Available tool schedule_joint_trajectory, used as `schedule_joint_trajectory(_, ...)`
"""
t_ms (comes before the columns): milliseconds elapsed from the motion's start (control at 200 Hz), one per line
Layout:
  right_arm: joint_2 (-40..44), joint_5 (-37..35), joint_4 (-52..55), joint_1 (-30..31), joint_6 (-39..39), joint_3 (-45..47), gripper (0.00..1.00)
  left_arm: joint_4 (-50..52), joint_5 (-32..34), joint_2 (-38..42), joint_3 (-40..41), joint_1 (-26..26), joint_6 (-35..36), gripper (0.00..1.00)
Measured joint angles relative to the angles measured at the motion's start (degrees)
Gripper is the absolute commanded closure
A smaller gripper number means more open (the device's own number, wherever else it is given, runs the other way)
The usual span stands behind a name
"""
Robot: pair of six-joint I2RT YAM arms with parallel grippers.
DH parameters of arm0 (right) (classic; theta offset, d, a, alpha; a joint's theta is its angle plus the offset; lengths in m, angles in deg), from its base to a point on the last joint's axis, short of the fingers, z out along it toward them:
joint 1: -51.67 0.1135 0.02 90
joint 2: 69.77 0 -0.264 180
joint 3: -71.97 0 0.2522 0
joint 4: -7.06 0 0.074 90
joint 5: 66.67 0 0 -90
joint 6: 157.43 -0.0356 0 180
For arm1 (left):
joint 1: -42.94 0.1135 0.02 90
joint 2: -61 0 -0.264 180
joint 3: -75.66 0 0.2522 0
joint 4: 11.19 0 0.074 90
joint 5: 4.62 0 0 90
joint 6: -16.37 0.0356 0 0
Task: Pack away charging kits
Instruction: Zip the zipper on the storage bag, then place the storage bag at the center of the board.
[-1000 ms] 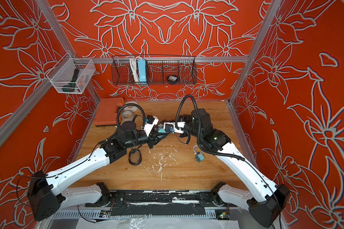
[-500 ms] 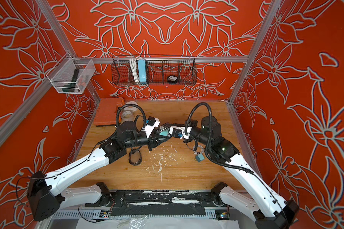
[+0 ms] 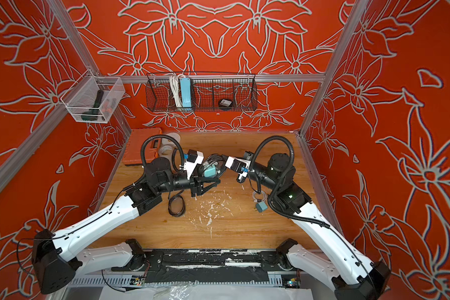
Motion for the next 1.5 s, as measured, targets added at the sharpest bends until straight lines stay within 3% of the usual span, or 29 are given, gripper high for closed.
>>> schedule_joint_trajectory(115,0.3,0.2,-4.4,0.4,-3.8,1.3,1.00,-6.3,0.0,0.1,0.5,0.0,-1.7,0.41)
schedule_joint_trajectory(195,0.3,0.1,-6.5,0.5,-6.4,1.4,1.00,-14.2,0.1,1.4,4.1,0.1,-3.2,0.29)
schedule_joint_trajectory(285,0.3,-0.2,-9.0,0.5,-9.2,1.4,1.00,-23.8,1.1,4.1,10.6,0.1,-5.3,0.23)
schedule_joint_trajectory(510,-1.9,0.4,-16.2,0.6,-16.3,1.4,1.00,-48.3,5.2,5.3,21.0,0.1,-8.7,0.27)
schedule_joint_trajectory(771,-4.1,0.4,-20.0,0.7,-20.7,1.4,1.00,-59.4,6.4,0.1,16.4,-0.1,-11.0,0.31)
schedule_joint_trajectory(861,-4.2,0.4,-20.5,0.7,-21.2,1.4,1.00,-60.6,6.9,-2.4,14.0,-0.1,-11.7,0.41)
schedule_joint_trajectory(1046,-3.9,-2.3,-20.9,0.4,-21.4,1.4,1.00,-59.4,7.0,-9.0,7.2,0.0,-13.2,1.00)
schedule_joint_trajectory(1291,-2.6,-7.1,-13.6,-0.1,-16.9,-0.9,1.00,-49.3,6.5,-9.3,1.8,0.2,-14.1,1.00)
schedule_joint_trajectory(1501,-3.5,-8.8,-2.0,-0.2,-9.8,-5.4,1.00,-28.8,5.8,-4.7,-2.7,1.6,-10.9,1.00)
